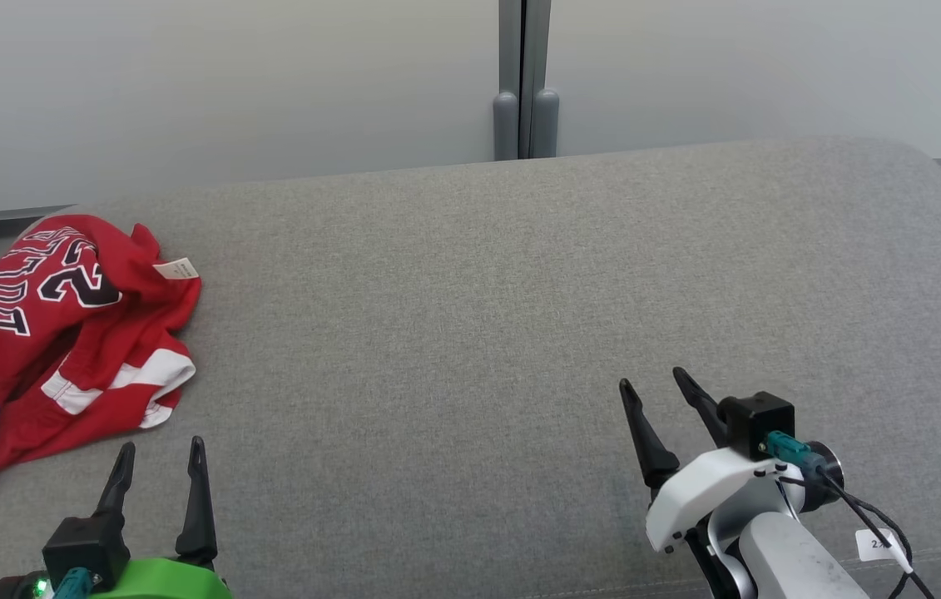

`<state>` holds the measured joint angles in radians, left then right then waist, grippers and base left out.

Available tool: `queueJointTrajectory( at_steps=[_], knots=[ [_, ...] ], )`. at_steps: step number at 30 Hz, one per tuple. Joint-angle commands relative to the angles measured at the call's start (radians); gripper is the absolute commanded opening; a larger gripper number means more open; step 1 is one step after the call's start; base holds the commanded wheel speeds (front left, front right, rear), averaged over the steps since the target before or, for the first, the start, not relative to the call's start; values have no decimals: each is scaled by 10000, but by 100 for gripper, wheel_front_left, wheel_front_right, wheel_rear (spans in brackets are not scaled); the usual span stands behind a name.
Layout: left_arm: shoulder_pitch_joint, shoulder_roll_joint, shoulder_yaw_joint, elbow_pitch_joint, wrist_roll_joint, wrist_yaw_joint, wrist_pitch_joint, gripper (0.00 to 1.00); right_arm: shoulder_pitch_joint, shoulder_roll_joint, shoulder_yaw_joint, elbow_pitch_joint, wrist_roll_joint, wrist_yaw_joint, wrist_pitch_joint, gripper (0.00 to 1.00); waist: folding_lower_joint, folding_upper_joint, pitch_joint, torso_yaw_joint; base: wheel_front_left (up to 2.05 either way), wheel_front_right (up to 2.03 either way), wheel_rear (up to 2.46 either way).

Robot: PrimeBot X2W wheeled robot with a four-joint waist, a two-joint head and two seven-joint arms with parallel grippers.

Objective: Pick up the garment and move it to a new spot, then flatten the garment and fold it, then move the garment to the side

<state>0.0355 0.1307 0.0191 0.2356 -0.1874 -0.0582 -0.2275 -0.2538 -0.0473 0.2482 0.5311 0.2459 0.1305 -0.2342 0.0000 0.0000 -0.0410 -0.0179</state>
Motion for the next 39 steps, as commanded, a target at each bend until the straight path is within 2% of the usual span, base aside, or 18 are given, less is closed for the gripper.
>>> queueJointTrajectory(
  at_steps=[1, 16, 32, 39],
  knots=[
    [87, 88, -23, 7, 209, -18, -91, 100, -142, -41, 57, 35, -174, 3, -94, 100, 0, 0, -9, 0, 0, 0, 0],
    [212, 157, 10, -46, 1219, 157, -410, 100, -254, -50, -47, 270, -1024, 2, -329, 100, 0, 0, -44, -30, 0, 0, 0],
    [190, 189, 185, -27, 1072, 242, -376, 100, -79, -46, -217, 170, -563, 2, -319, 100, 0, 0, -45, 145, 0, 0, 0],
    [91, 191, 212, 13, 1062, 264, -374, 100, -12, -47, -208, 171, -428, 2, -319, 100, 0, 0, -43, 436, 0, 0, 0]
  ],
)
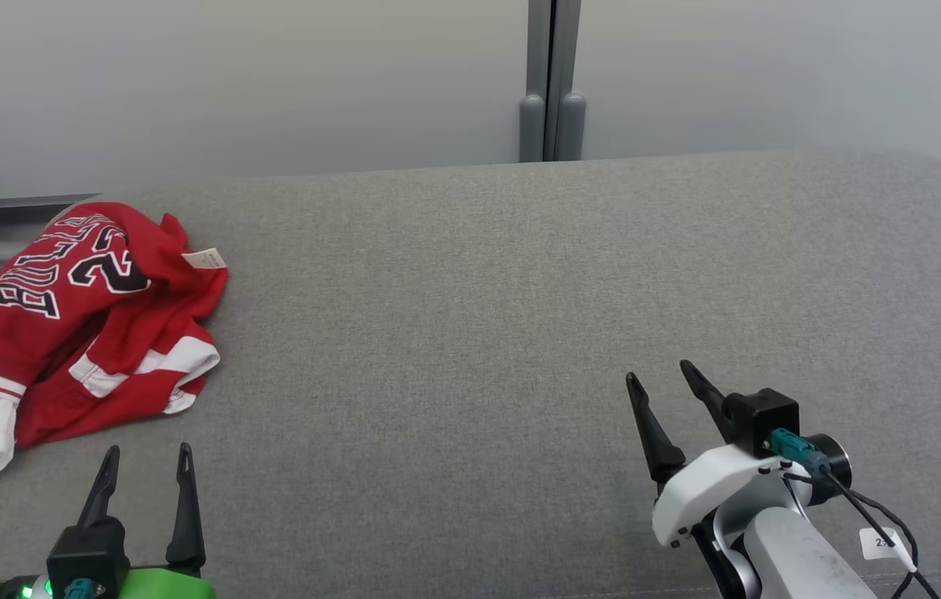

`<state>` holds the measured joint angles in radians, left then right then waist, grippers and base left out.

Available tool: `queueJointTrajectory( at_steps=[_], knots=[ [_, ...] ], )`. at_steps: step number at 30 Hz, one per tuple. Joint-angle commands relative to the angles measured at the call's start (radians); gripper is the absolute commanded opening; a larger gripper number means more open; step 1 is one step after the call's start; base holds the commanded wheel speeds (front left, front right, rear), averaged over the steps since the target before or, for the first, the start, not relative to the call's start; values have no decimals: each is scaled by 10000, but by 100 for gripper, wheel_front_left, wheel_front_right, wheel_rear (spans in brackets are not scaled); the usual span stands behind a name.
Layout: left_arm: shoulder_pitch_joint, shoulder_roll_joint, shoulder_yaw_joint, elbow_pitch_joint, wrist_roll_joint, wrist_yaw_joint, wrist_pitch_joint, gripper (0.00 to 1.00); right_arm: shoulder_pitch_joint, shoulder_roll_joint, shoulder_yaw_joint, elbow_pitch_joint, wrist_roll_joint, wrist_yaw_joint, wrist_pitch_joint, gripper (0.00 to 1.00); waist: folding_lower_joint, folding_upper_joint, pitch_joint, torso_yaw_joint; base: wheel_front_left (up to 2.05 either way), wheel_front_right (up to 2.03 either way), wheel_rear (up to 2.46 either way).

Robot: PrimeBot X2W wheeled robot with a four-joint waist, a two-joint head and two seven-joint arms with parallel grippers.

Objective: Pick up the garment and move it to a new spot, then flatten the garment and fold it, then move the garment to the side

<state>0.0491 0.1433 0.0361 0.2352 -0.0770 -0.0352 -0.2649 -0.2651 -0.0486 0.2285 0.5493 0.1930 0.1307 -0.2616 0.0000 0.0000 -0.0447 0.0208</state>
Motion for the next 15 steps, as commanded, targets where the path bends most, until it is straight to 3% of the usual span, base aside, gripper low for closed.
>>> queueJointTrajectory(
  at_steps=[1, 15],
  knots=[
    [-50, 61, 32, 29, -44, 24, 0, 100, 107, -31, -8, 2, 109, 1, -45, 100, 0, 0, -10, 125, 0, 0, 0],
    [408, 149, 267, 16, -138, 201, 0, 100, 331, -32, 152, 92, 325, 1, -45, 100, 0, 0, -246, 1799, 0, 0, 0]
  ],
)
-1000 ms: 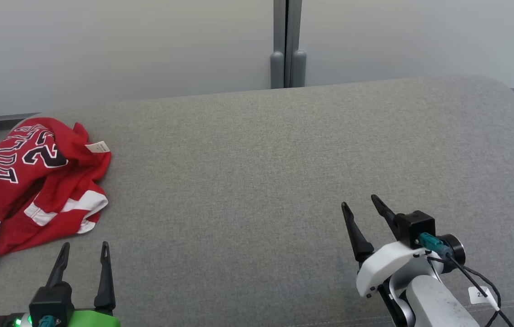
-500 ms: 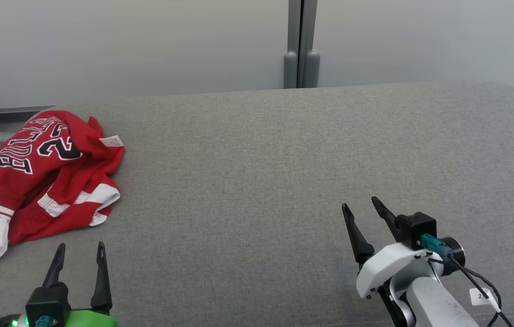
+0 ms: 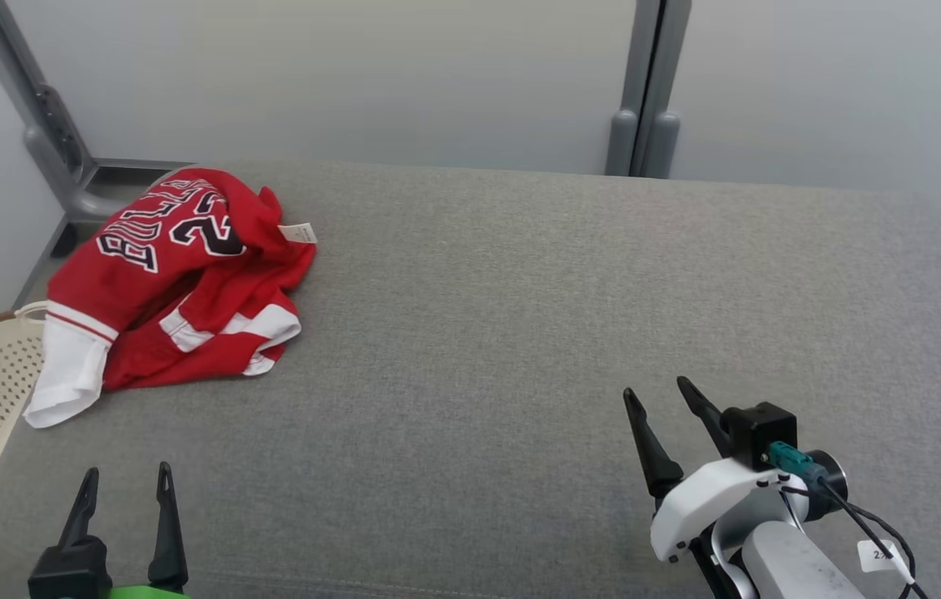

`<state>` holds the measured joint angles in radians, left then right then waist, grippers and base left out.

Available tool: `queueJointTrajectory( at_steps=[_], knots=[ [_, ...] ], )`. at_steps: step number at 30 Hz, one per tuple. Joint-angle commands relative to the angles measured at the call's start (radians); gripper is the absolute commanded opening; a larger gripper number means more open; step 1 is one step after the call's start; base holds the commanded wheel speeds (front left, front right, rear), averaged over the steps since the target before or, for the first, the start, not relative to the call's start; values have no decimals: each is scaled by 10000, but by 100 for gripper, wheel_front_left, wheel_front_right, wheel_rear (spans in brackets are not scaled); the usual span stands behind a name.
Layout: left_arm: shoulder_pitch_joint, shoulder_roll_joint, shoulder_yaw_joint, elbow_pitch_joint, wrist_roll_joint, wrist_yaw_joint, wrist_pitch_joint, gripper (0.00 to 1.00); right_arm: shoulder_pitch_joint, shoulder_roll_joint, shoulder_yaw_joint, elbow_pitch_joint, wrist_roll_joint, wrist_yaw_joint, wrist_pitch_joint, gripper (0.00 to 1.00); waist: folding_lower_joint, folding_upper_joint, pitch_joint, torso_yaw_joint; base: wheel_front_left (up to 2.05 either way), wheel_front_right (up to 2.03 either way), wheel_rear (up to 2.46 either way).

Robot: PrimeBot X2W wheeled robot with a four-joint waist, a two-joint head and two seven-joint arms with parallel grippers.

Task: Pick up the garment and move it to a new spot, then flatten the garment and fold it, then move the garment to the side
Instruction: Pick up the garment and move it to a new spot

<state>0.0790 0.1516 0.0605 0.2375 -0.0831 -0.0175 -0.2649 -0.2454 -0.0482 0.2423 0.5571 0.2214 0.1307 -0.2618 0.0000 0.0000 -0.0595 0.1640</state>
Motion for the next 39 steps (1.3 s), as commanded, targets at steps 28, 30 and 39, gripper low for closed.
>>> queueJointTrajectory(
  at_steps=[28, 30, 39],
  knots=[
    [560, 386, 352, -365, -208, 435, 0, 100, 227, -44, 439, -551, 488, 1, -41, 100, 0, 0, -365, 2763, 0, 0, 0],
    [567, 397, 404, -455, -260, 474, 0, 100, 156, -43, 494, -516, 495, 1, -41, 100, 0, 0, -315, 2820, 0, 0, 0],
    [665, 385, 485, -608, -377, 572, 0, 100, -60, -41, 676, -393, 564, 1, -42, 100, 0, 0, -197, 2940, 0, 0, 0]
  ],
)
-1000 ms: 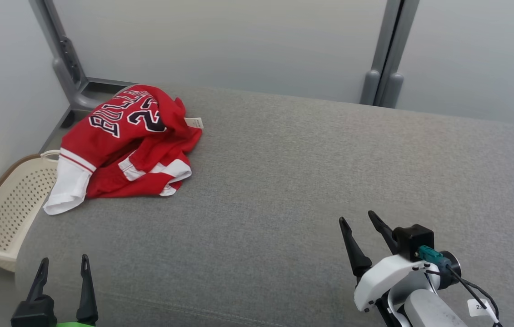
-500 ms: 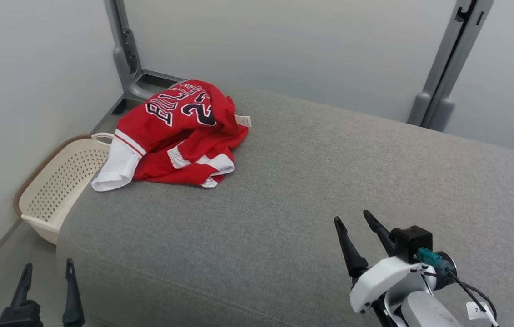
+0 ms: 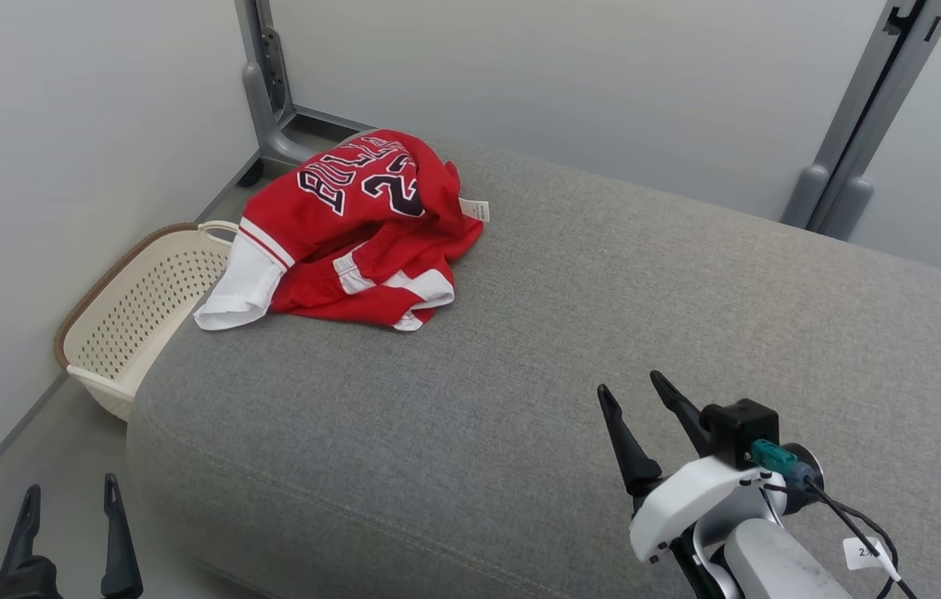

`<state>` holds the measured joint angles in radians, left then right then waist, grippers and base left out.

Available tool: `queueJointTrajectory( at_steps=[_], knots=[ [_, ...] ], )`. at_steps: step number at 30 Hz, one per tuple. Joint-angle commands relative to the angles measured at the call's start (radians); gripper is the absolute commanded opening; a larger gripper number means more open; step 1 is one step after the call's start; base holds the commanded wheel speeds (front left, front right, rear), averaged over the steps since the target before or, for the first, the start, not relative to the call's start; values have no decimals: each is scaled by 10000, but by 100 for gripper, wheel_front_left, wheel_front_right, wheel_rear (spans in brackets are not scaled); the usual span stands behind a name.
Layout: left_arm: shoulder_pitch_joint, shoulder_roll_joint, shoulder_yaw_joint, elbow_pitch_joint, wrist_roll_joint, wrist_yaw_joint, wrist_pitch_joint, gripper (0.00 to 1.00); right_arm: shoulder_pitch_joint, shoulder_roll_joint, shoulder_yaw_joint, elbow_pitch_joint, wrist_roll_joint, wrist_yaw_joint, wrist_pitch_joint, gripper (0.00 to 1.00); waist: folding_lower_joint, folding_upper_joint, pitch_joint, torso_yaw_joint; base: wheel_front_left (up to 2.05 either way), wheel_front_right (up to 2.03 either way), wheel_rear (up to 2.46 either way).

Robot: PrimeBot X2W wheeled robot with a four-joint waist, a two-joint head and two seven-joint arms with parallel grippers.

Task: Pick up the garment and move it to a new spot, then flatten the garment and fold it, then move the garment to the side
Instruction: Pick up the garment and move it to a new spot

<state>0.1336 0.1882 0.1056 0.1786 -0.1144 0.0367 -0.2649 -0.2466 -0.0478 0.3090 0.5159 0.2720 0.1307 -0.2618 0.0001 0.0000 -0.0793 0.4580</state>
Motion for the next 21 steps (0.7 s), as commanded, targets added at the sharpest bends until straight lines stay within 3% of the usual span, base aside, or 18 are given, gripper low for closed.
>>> queueJointTrajectory(
  at_steps=[1, 10, 21],
  knots=[
    [126, 11, 36, -31, -68, 41, 0, 100, -39, -45, 18, 13, 60, 1, -42, 100, -1, 0, 1, 1, 0, 0, 0],
    [-473, 65, -262, -56, -91, -169, 2, 100, 48, -45, -45, 1, 82, 1, -43, 100, -1, 0, -23, -44, 0, 0, 0],
    [-1778, 891, -395, 318, -203, -798, 319, 100, 259, -47, 76, 34, 248, 1, -42, 100, -1, 0, -127, -600, 0, 0, 0]
  ],
)
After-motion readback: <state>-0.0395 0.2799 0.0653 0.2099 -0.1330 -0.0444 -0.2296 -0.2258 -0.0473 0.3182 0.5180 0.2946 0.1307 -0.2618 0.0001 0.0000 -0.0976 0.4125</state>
